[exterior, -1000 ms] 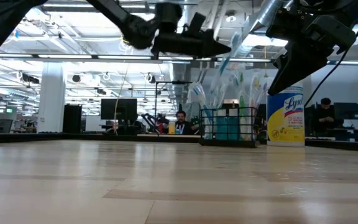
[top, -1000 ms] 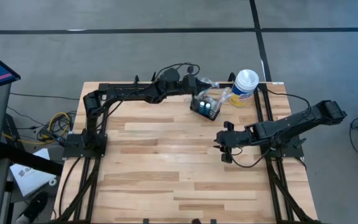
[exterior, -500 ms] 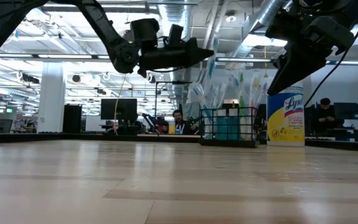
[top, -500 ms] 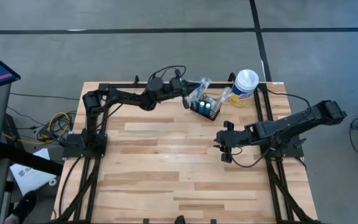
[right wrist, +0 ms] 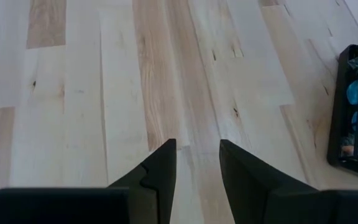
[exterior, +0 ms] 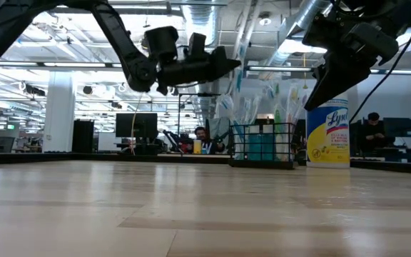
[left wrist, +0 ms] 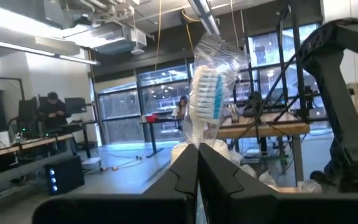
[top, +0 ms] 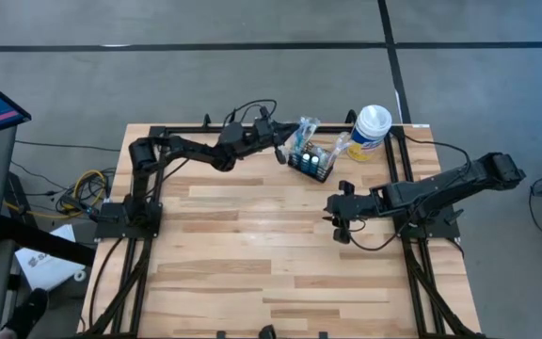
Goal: Pick & Place toothbrushing station
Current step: Put the blue toothbrush into the mesh organizer
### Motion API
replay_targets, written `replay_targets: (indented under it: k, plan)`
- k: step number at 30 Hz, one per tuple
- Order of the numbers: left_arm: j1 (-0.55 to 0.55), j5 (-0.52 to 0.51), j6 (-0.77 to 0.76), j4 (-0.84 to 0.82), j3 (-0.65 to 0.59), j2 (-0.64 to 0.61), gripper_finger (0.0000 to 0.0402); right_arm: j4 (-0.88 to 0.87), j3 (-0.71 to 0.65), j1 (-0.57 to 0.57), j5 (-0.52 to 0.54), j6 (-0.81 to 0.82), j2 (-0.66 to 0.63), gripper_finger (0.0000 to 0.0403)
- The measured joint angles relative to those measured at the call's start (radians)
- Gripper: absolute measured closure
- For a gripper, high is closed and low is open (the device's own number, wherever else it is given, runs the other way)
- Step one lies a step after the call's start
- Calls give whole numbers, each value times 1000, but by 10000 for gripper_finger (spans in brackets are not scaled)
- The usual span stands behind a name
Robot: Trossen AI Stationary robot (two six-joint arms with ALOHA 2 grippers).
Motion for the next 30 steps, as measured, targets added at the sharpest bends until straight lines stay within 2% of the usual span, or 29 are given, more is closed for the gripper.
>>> replay_targets:
  k: [8,30]
  plan:
    - [0,-9,-54,58,0,80,401,-11,0,0,0,0,0,290]
    - [-5,-16,-55,55,0,84,402,-15,0,0,0,-16,0,290]
